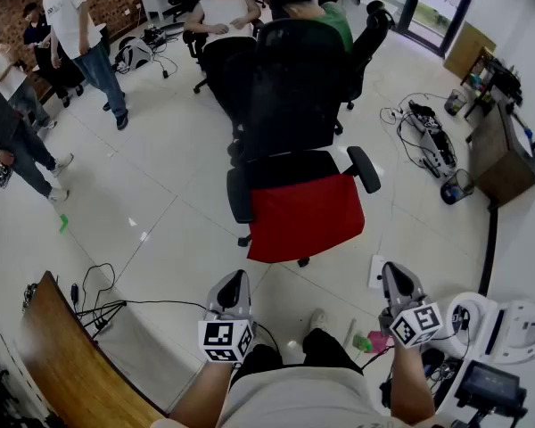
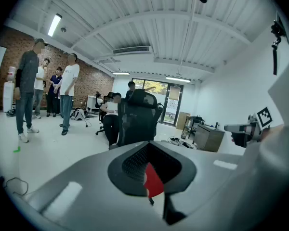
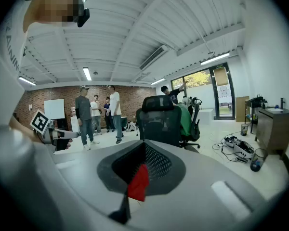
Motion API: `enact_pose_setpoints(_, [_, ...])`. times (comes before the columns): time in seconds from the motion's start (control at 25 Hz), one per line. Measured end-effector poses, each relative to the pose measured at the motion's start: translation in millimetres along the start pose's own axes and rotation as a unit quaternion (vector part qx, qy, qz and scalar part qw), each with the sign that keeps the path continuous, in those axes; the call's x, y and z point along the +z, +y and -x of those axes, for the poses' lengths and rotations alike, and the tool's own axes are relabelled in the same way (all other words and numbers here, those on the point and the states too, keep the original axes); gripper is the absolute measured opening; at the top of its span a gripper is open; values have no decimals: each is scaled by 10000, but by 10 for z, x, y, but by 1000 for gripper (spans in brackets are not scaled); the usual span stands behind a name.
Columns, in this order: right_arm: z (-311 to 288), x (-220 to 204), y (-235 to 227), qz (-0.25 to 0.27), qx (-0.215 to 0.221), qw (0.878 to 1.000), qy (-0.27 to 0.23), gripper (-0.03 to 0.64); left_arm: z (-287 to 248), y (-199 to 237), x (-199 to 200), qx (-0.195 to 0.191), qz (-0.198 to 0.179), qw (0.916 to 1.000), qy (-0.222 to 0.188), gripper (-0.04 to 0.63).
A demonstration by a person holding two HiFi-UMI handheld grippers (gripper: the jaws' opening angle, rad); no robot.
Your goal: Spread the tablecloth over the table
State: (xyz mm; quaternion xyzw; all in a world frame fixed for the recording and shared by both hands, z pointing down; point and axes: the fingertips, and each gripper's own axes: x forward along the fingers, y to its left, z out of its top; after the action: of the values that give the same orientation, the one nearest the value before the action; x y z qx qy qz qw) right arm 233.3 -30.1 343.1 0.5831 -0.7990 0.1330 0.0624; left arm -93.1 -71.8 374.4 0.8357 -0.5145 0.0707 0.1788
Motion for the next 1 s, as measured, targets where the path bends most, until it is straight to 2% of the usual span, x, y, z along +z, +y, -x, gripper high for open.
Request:
enact_pose_setpoints(0.32, [-332,66,-460,-66,197,9998,3,5,-356,-77,110,269,27,9996,35,6])
enact_pose_setpoints(0.52, [-524,154,-933,-53,597,9982,-57,5,-568,-270,234,738,44,9972,-74,6])
enact_pose_setpoints(0.64, [-597,132,-1171,-22,908,9959,10,5,-643,-386,316,1075,-90,9941,-117,6])
enact_pose_setpoints(0.76, [-683,90,-1363,-110,1013,9947,107,5,-743,-473,381,1218,-142,9924,-81,7])
enact_pose_setpoints(1.0, [-861,-230,-1731,-353,990,9938,373,5,-1075,-444,93,1354,-14,9907,147,8])
